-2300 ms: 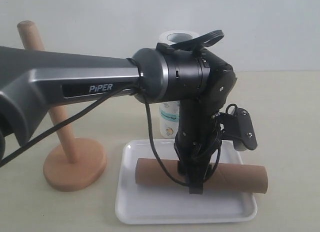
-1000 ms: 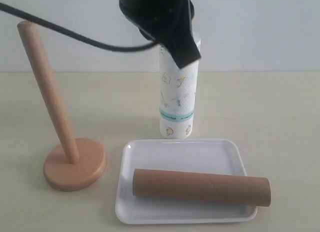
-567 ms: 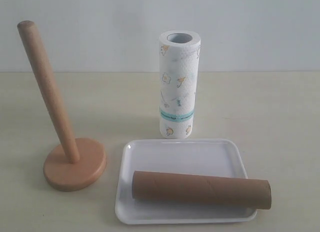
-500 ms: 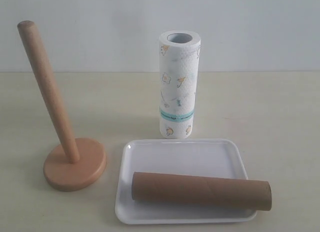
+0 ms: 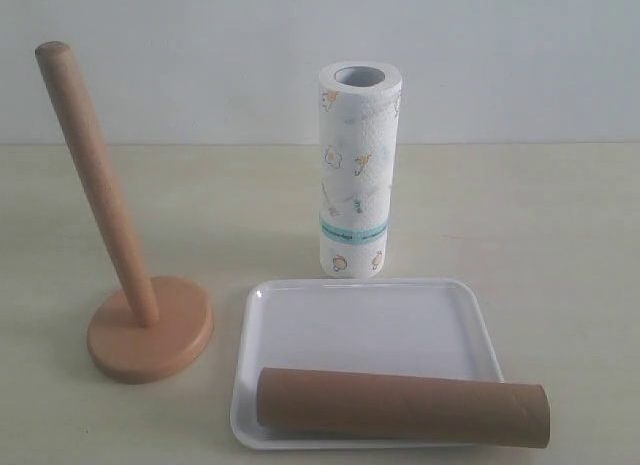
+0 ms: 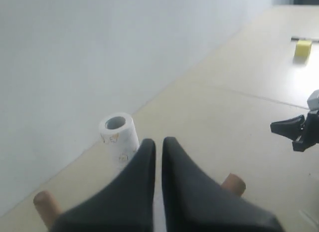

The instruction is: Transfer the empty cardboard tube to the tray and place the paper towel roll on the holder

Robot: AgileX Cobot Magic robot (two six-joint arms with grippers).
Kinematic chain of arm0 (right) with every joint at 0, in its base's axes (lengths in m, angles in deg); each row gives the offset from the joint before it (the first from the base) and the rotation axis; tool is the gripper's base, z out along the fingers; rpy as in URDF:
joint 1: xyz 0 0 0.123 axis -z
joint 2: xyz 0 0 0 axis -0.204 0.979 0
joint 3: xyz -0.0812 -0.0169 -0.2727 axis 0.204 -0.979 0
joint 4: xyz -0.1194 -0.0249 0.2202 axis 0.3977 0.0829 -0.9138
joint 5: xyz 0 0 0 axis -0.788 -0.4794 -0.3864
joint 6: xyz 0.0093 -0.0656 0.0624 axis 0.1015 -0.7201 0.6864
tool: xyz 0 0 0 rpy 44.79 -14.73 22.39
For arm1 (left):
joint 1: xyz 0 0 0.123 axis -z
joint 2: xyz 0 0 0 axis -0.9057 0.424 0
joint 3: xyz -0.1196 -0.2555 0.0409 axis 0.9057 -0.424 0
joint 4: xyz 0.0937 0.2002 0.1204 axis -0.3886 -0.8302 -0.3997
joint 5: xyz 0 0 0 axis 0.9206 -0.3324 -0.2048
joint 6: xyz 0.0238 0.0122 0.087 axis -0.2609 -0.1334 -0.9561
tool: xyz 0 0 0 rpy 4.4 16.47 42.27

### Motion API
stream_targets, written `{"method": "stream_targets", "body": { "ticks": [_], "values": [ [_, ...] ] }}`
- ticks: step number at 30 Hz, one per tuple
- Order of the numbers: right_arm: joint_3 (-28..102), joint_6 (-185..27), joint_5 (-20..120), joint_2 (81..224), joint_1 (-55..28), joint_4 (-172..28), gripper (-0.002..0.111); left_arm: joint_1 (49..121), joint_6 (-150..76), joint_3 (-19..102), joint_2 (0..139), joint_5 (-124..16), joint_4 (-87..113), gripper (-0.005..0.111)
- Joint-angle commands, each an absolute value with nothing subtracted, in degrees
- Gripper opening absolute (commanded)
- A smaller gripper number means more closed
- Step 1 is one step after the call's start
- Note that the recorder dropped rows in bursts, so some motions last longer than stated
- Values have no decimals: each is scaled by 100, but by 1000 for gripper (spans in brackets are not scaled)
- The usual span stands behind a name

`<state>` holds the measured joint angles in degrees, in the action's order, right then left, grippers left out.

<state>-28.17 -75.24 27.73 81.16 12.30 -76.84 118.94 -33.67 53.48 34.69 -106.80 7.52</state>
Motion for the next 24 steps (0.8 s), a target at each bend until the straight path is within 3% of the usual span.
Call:
{"method": "stream_targets", "body": {
  "ticks": [1,10,24],
  "values": [
    [-2811,-7537,2805,8086,1257,-7660,0,11941,-3123,4638,2786,-10108,804,4],
    [-2811,-7537,2779,8086,1257,-7660,0,11941,-3069,3913,2447,-9831,808,4],
    [-2811,-7537,2779,8086,1257,-7660,0,11941,-3069,1777,123,-7921,1665,4]
  ]
}}
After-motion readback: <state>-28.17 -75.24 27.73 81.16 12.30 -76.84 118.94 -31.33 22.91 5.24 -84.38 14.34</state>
